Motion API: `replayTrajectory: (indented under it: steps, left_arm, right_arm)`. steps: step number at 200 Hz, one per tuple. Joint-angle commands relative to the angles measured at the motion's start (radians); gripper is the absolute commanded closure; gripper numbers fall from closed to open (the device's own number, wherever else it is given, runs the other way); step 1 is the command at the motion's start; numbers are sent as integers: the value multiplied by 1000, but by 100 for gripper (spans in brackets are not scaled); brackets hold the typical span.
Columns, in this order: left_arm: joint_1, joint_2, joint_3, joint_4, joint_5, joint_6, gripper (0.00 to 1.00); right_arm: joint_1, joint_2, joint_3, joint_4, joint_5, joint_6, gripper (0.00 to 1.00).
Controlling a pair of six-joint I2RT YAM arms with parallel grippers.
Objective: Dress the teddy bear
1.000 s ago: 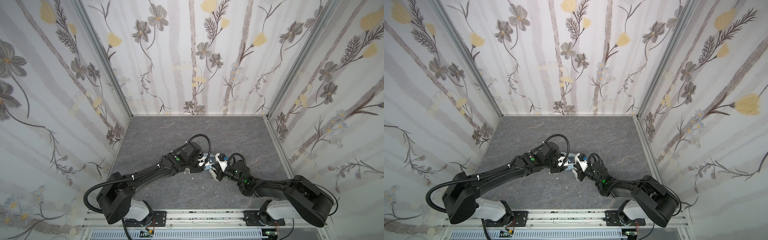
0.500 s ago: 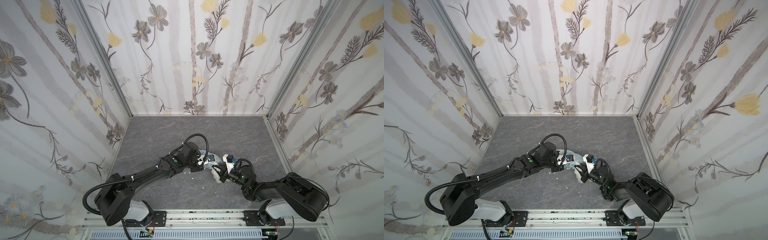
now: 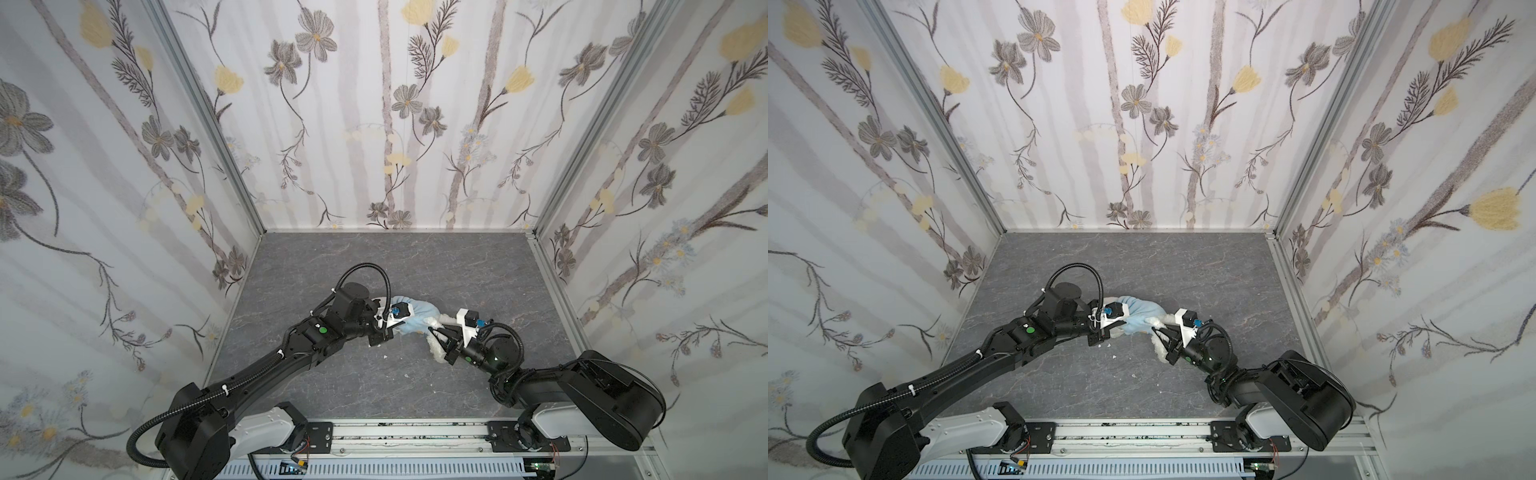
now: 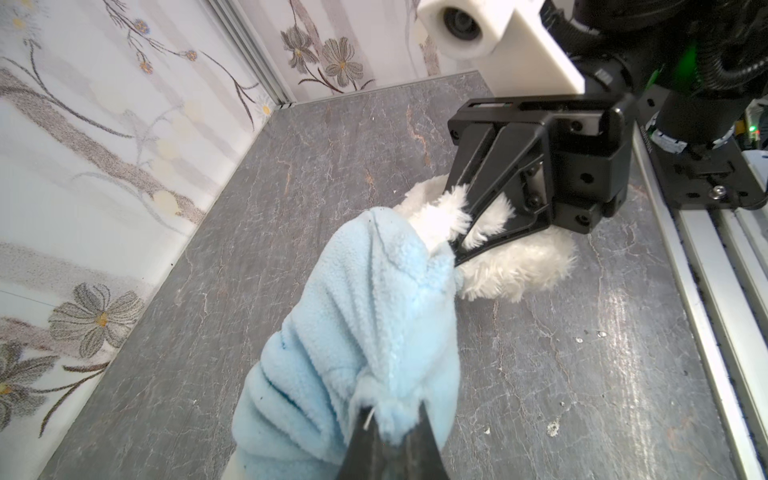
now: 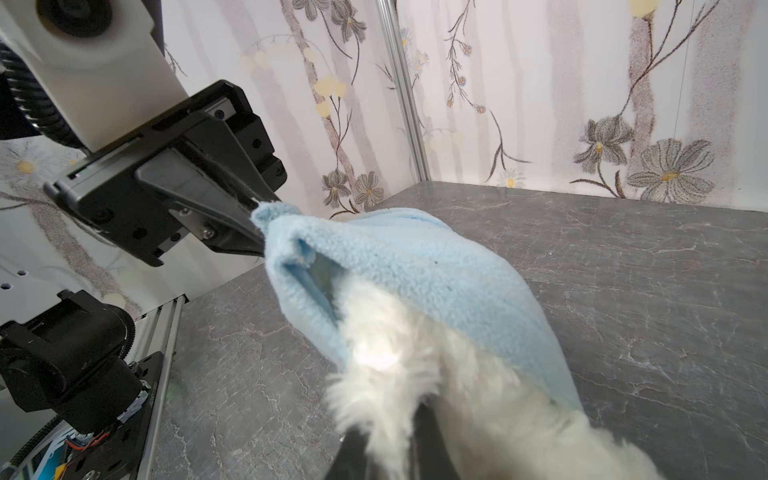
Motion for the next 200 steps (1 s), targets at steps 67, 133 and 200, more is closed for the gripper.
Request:
replayTrajectory:
  steps: [67, 133, 200]
  left_arm:
    - [-31, 33, -29, 14, -111, 1, 100]
    - [-49, 53, -21, 12, -125, -2, 100]
    - [-52, 132, 39, 12, -288, -36, 100]
  right_arm:
    - [74, -125, 104, -377, 78, -244, 65]
    - [76, -187, 168, -640, 97, -356, 53]
    - [71, -370, 201, -900, 190, -389, 37]
